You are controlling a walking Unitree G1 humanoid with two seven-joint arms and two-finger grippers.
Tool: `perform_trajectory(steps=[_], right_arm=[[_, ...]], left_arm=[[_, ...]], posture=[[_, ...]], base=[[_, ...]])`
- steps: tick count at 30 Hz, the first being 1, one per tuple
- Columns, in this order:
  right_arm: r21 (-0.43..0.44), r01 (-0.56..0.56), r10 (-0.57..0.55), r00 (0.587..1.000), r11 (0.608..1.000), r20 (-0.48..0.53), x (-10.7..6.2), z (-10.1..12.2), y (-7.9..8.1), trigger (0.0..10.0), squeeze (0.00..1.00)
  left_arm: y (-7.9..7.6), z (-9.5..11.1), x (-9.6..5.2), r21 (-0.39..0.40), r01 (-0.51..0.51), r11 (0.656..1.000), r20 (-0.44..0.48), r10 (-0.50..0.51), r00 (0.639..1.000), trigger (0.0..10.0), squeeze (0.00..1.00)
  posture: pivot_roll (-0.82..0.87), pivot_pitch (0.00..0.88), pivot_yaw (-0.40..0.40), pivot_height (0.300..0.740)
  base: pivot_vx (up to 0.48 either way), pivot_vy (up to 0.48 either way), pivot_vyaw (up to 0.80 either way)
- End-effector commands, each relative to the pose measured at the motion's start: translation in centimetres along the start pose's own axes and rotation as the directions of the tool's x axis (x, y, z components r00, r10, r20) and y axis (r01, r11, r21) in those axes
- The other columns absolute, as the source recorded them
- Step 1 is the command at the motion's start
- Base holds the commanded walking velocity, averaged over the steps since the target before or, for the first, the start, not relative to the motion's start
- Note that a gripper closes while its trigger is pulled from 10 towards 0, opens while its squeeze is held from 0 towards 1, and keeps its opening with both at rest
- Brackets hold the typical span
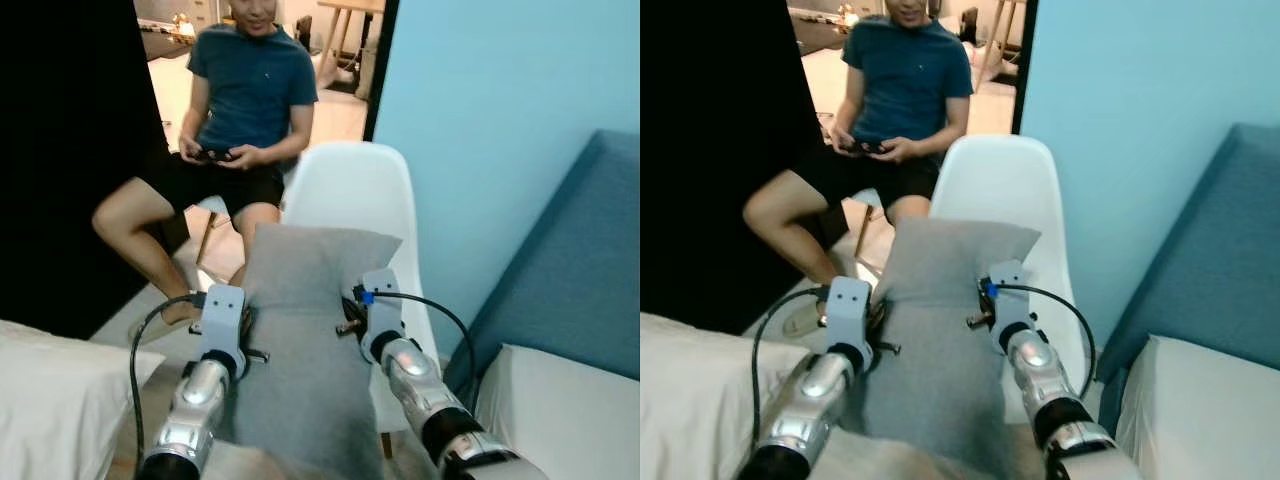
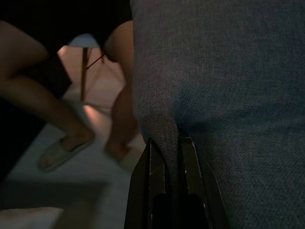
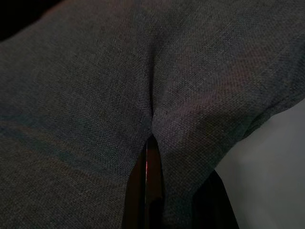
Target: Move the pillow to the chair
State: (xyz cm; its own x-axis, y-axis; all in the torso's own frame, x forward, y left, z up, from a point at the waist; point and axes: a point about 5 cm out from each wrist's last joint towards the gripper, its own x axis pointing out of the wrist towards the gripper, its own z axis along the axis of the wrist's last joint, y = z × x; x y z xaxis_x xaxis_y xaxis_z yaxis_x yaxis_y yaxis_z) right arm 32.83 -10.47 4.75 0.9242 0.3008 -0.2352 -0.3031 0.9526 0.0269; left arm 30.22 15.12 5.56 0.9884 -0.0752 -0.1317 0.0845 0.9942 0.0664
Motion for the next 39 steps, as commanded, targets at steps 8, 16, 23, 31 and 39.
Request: perform_trajectory(steps=[8,16,23,31,39], right_arm=[[0.024,0.196,-0.195,0.980,0.980,-0.025,-1.5,-1.1,-4.3,10.0,0.00],[0.013,0.217,-0.217,0.976,0.976,-0.024,-1.8,-1.1,-5.0,10.0,0.00],[0.002,0.222,-0.221,0.975,0.975,-0.024,-2.0,-1.1,-5.3,10.0,0.00],[-0.010,0.218,-0.218,0.976,0.976,-0.023,-2.0,-0.9,-5.6,10.0,0.00],[-0.017,0.214,-0.214,0.977,0.977,-0.023,-1.9,-0.8,-5.7,10.0,0.00]], left_arm=[[2.9,1.2,0.7,-0.005,-0.100,0.995,0.024,0.100,0.995,10.0,0.00],[1.4,0.4,0.7,-0.019,-0.025,1.000,-0.019,0.025,1.000,10.0,0.00],[1.1,0.1,0.6,-0.013,-0.016,1.000,-0.038,0.016,0.999,10.0,0.00],[0.9,-0.1,0.6,-0.020,-0.015,1.000,-0.041,0.014,0.999,10.0,0.00],[1.1,-0.3,0.6,-0.042,-0.051,0.998,-0.058,0.048,0.997,10.0,0.00]], posture=[[0.05,0.029,0.018,0.722],[0.03,0.032,0.009,0.722],[0.01,0.043,-0.004,0.722],[0.00,0.046,-0.016,0.722],[0.00,0.050,-0.024,0.722]], base=[[0.322,0.000,0.00],[0.233,0.000,0.00],[0.000,0.000,0.00],[0.000,-0.300,0.00],[0.000,-0.180,0.00]])
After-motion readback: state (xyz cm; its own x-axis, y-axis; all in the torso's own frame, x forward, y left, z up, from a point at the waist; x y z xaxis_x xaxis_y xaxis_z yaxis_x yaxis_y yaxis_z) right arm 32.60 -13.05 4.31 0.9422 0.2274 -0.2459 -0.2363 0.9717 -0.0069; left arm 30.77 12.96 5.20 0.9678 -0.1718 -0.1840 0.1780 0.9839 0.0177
